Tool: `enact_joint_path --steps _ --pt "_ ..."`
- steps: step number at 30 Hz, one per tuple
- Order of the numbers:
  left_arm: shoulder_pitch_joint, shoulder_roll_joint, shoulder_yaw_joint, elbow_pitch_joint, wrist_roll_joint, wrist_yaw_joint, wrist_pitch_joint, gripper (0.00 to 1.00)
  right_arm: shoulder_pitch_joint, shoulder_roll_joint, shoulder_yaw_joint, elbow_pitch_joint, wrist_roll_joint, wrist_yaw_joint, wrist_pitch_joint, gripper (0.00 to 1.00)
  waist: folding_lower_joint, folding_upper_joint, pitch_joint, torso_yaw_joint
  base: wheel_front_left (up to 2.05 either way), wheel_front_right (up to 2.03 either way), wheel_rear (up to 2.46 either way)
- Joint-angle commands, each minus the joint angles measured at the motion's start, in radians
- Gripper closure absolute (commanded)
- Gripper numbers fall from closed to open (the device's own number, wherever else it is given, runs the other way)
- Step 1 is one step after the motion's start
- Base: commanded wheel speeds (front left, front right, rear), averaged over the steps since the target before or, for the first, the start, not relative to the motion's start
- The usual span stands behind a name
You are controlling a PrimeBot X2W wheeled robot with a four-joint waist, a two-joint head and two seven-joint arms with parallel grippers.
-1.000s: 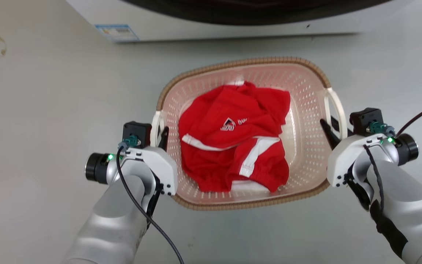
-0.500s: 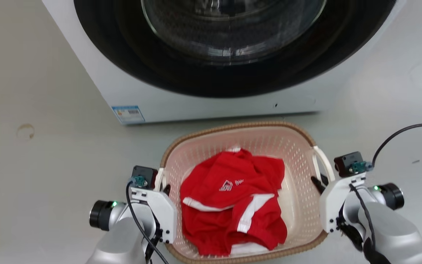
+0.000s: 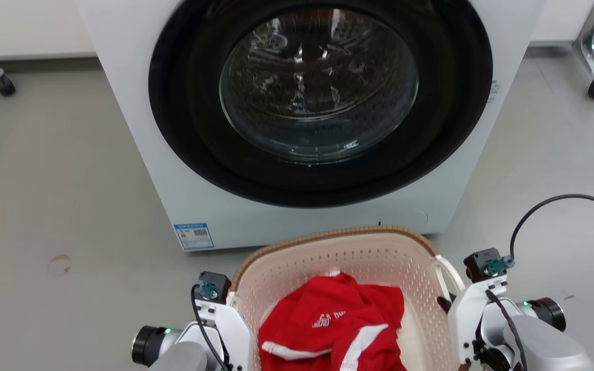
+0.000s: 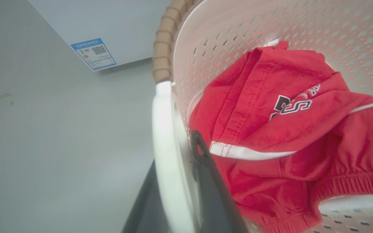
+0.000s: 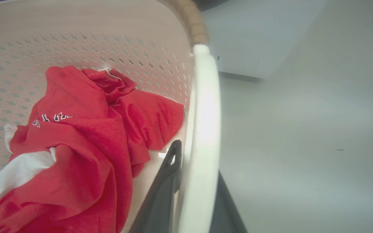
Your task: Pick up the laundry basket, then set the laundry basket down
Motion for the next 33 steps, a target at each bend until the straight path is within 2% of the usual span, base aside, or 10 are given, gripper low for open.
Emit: enact_joint_path --steps 1,6,12,33 --pt "0.021 0.054 -0.008 -0.002 0.012 -0.028 0.029 1.0 -0.027 -0.046 0.002 0.0 0.01 0.004 -0.011 1.0 0.0 0.0 -0.029 0.005 0.0 0.0 0.0" --pt "0.032 0.056 -0.053 -0.026 -0.005 -0.029 0.095 1.0 -0.022 -0.046 0.033 -0.004 0.051 0.004 0.025 1.0 0.0 0.0 -0.057 0.007 0.0 0.0 0.0" --pt "0.035 0.073 -0.096 -0.055 -0.03 -0.029 0.121 1.0 -0.006 -0.046 0.077 -0.027 0.1 0.004 0.069 1.0 0.0 0.0 -0.08 -0.001 0.0 0.0 0.0" --pt "0.01 0.093 -0.171 -0.061 -0.112 -0.029 0.107 1.0 -0.004 -0.046 0.181 -0.053 0.189 0.004 0.105 1.0 0.0 0.0 -0.081 -0.018 0.0 0.0 0.0"
